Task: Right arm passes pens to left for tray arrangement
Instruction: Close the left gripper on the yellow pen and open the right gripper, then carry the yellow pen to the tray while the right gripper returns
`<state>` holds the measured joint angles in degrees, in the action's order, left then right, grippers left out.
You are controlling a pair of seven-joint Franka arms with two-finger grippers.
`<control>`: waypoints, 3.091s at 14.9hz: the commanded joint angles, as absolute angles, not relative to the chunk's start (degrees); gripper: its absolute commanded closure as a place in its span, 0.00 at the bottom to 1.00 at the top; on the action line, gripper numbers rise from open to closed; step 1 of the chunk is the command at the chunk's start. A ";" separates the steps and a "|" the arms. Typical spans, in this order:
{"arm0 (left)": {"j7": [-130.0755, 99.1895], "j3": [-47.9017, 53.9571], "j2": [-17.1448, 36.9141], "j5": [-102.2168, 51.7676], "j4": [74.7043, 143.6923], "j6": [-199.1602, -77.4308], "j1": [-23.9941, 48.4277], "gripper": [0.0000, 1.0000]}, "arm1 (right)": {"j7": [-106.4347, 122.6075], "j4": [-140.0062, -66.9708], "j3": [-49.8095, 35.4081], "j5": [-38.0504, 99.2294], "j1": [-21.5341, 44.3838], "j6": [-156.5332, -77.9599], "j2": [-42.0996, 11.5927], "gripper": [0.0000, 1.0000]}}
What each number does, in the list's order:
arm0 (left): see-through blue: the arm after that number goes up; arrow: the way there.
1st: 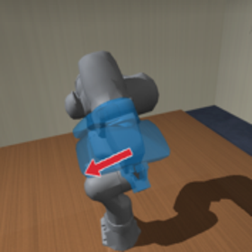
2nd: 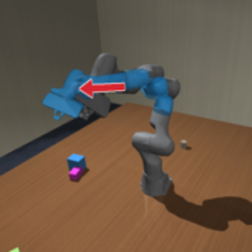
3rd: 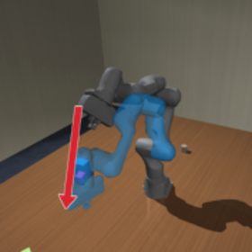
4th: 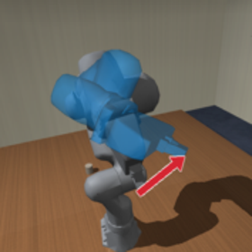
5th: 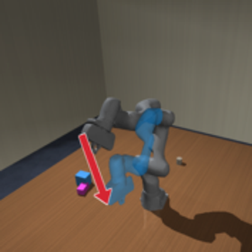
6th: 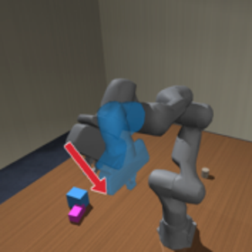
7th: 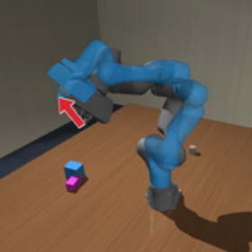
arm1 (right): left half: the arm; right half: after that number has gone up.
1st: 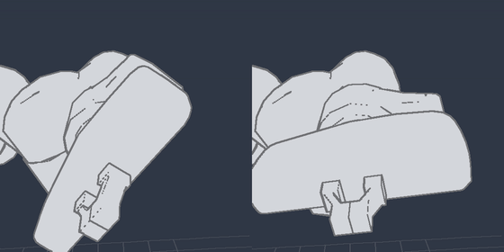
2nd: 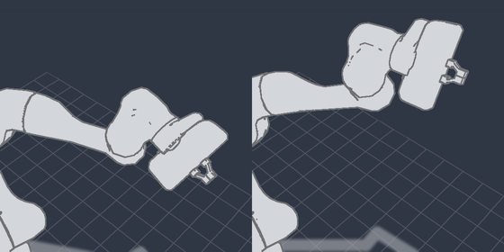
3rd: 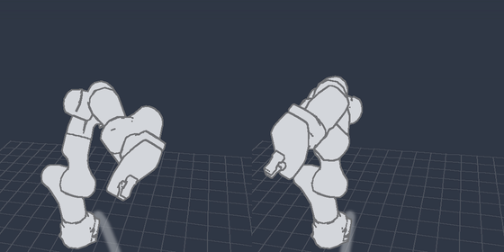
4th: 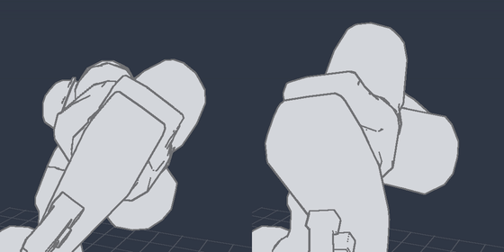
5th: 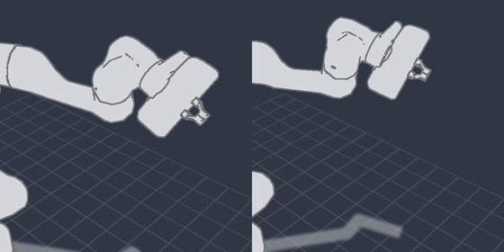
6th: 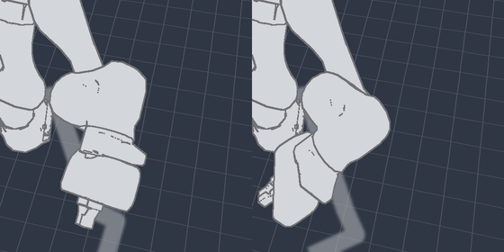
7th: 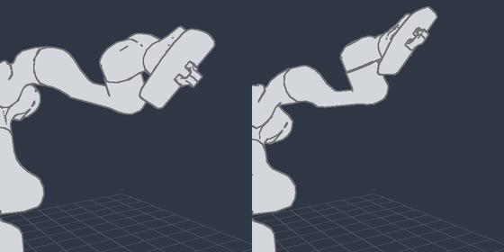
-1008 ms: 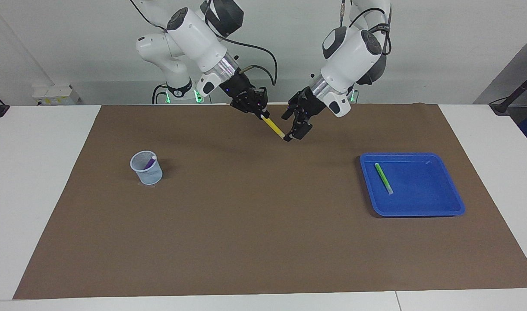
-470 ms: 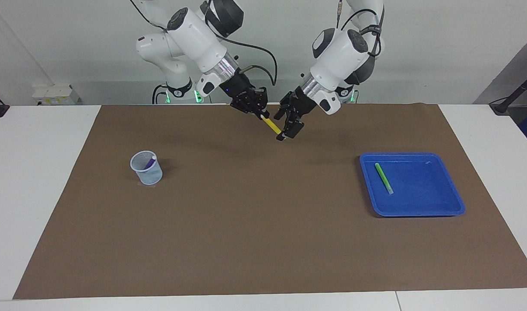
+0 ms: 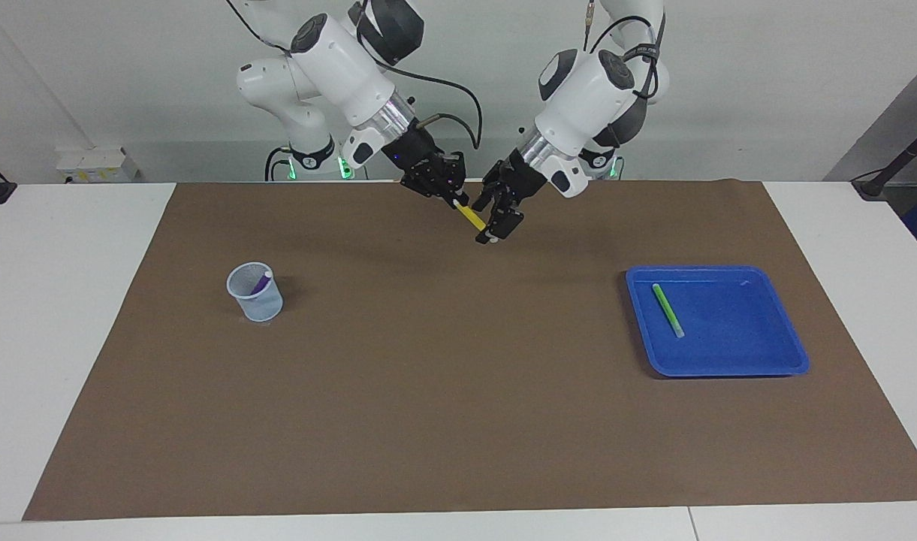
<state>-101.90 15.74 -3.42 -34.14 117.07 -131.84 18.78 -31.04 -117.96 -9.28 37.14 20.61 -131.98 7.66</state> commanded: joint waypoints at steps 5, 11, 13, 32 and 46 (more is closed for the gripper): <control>-102.13 15.03 -6.42 -35.07 121.47 -135.09 21.01 0.38 | -28.65 -119.62 -9.49 38.94 20.21 -133.07 9.05 1.00; -99.67 15.03 -6.42 -34.98 120.85 -133.16 20.92 1.00 | -28.04 -119.53 -9.49 38.94 20.04 -132.89 9.05 1.00; -100.02 15.03 -6.50 -34.98 120.41 -132.37 20.92 1.00 | -28.04 -119.62 -9.49 38.94 20.04 -132.89 9.05 1.00; -71.93 14.24 -8.17 -30.43 119.18 -114.98 11.97 1.00 | -23.32 -119.35 -9.05 25.25 13.99 -117.36 10.19 0.00; -3.37 14.24 -6.95 0.16 116.28 -104.58 -13.26 1.00 | 34.68 -123.22 -9.14 0.89 -1.14 -102.99 13.27 0.00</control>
